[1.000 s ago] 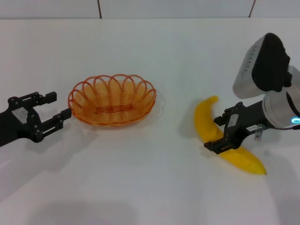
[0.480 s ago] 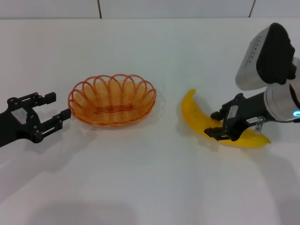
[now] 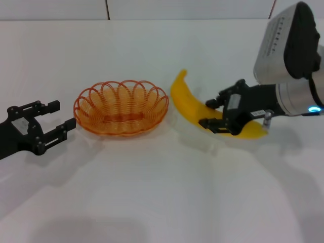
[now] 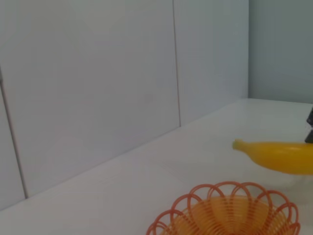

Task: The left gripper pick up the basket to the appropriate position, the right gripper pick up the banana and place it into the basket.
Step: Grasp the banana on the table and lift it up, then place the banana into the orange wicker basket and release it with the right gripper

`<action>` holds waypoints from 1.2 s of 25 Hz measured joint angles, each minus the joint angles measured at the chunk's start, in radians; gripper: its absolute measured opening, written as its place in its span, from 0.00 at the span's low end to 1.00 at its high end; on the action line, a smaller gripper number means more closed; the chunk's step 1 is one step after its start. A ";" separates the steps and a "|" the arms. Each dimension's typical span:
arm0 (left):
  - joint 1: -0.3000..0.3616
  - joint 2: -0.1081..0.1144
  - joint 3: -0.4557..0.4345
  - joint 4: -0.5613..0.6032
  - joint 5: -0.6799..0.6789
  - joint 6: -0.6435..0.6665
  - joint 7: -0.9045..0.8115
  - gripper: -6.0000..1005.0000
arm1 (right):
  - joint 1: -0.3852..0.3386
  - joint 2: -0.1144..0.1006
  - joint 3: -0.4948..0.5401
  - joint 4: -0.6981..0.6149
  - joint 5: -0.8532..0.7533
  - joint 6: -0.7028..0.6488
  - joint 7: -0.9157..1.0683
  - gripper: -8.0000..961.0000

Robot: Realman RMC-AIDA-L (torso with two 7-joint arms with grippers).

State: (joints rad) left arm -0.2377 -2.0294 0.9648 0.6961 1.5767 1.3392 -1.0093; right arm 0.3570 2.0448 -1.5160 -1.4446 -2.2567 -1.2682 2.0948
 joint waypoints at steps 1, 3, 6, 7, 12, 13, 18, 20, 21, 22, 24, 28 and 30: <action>-0.001 0.000 0.000 -0.004 0.000 0.000 0.000 0.57 | 0.002 0.000 -0.002 0.000 0.014 0.010 -0.015 0.47; -0.004 0.000 0.000 -0.013 0.000 0.000 0.001 0.57 | 0.011 0.000 -0.005 0.007 0.056 0.030 -0.060 0.47; -0.005 0.000 0.000 -0.018 0.000 0.000 0.002 0.57 | 0.034 0.001 -0.009 0.030 0.142 0.058 -0.139 0.47; -0.006 0.000 0.000 -0.018 0.000 0.000 0.003 0.57 | 0.044 0.001 -0.011 0.038 0.170 0.066 -0.160 0.47; -0.007 0.000 0.001 -0.020 -0.002 0.000 0.015 0.57 | 0.109 0.002 -0.047 0.098 0.251 0.114 -0.223 0.47; -0.007 0.000 0.001 -0.021 -0.003 0.000 0.015 0.57 | 0.124 0.002 -0.066 0.118 0.262 0.134 -0.230 0.47; -0.008 -0.001 0.002 -0.022 -0.007 0.001 0.027 0.57 | 0.212 0.003 -0.199 0.236 0.305 0.281 -0.255 0.47; -0.008 -0.001 0.006 -0.023 -0.013 0.002 0.032 0.57 | 0.240 0.003 -0.246 0.274 0.313 0.340 -0.255 0.47; -0.008 -0.001 0.008 -0.023 -0.015 0.002 0.033 0.57 | 0.254 0.003 -0.269 0.292 0.318 0.369 -0.255 0.47; -0.009 -0.001 0.008 -0.023 -0.015 0.002 0.033 0.57 | 0.268 0.004 -0.292 0.309 0.324 0.397 -0.255 0.47; -0.010 -0.002 0.009 -0.023 -0.015 0.003 0.033 0.57 | 0.288 0.004 -0.330 0.334 0.333 0.443 -0.255 0.47; -0.011 -0.002 0.009 -0.023 -0.015 0.011 0.033 0.57 | 0.304 0.005 -0.376 0.354 0.335 0.513 -0.255 0.47; -0.012 -0.002 0.009 -0.023 -0.015 0.012 0.034 0.57 | 0.305 0.005 -0.381 0.355 0.336 0.519 -0.255 0.47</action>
State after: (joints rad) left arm -0.2494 -2.0310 0.9741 0.6733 1.5615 1.3513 -0.9757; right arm 0.6617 2.0494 -1.8971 -1.0899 -1.9212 -0.7490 1.8396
